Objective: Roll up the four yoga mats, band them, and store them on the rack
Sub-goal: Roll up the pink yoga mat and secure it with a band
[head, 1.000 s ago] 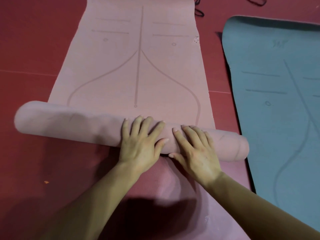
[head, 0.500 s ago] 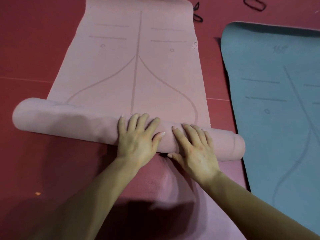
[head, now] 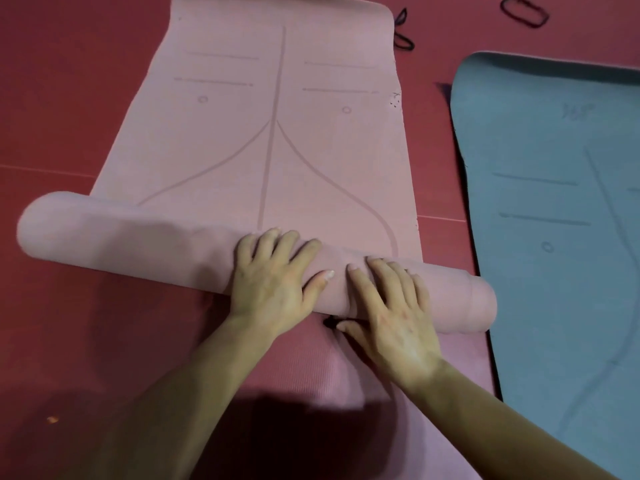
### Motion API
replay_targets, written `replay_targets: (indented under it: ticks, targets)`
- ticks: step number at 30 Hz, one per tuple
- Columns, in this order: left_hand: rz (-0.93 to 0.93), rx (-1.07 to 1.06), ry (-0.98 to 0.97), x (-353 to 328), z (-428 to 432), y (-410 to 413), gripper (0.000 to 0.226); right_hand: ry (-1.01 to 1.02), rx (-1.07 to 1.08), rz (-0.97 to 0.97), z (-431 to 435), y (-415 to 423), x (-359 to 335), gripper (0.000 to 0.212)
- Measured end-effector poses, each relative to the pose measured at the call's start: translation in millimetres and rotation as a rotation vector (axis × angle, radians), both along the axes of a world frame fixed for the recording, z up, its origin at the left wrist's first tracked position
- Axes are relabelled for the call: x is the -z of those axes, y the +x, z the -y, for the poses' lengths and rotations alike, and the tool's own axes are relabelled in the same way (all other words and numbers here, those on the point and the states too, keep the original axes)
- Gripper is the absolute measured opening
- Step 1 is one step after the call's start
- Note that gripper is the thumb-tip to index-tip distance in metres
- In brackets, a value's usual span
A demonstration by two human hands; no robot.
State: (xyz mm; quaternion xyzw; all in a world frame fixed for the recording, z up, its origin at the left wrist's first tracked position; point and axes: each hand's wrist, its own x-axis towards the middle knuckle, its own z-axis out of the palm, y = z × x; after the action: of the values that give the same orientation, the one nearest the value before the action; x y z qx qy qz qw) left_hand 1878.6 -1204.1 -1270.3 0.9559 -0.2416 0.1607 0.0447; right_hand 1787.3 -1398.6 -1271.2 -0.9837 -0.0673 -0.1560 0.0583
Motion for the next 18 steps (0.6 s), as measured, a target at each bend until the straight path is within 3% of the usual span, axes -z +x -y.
replay_targets:
  ticks: [6,11,18]
  targets:
    - [-0.102,-0.097,-0.034,-12.0,11.0,6.2,0.052,0.025,-0.029,-0.023,10.8,24.5,-5.9,0.073]
    - [-0.256,0.029,0.086,-27.4,3.8,8.4,0.071,0.065,-0.056,-0.07,17.5,33.1,-11.7,0.075]
    - [-0.149,0.185,0.173,-21.5,-0.7,37.0,0.069,0.094,-0.144,-0.005,34.3,56.0,-6.6,0.07]
